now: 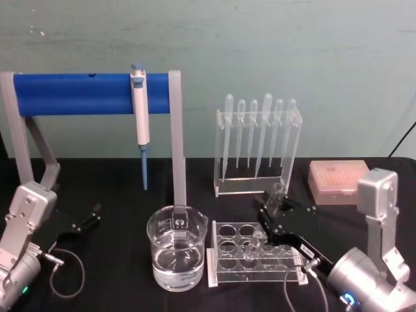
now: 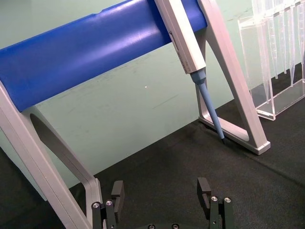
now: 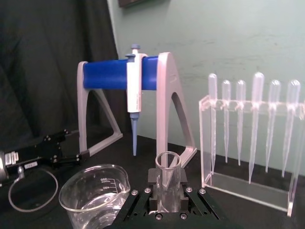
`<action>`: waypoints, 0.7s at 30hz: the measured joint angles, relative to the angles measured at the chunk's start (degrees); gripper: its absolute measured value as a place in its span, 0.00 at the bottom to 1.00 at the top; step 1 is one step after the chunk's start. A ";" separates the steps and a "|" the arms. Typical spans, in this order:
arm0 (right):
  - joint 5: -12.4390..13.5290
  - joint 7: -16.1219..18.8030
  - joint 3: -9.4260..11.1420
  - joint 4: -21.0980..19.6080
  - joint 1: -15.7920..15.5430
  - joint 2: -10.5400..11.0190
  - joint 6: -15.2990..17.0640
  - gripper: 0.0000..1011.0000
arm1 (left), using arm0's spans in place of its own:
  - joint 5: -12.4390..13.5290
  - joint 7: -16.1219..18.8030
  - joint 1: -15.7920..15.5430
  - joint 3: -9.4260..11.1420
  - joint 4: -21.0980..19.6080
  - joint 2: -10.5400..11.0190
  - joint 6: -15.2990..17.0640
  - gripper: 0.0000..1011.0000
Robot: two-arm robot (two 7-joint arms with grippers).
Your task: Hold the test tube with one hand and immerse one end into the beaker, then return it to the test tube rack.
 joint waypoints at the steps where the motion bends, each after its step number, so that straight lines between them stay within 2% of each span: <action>1: -0.42 0.00 -0.06 -0.32 0.21 0.18 0.40 0.22 | 0.00 0.00 0.00 0.00 0.00 0.00 0.00 0.99; 5: -1.77 0.56 -0.34 -1.88 1.93 1.08 3.27 0.22 | 0.00 0.00 0.00 0.00 0.00 0.00 0.00 0.99; 11: -2.00 1.98 -0.76 -3.01 4.48 2.19 6.86 0.22 | 0.00 0.00 0.00 0.00 0.00 0.00 0.00 0.99; 14: -1.91 2.82 -0.99 -3.70 5.98 3.07 9.09 0.22 | 0.00 0.00 0.00 0.00 0.00 0.00 0.00 0.99; 21: -0.25 4.40 -1.18 -3.93 8.15 4.08 11.44 0.22 | 0.00 0.00 0.00 0.00 0.00 0.00 0.00 0.99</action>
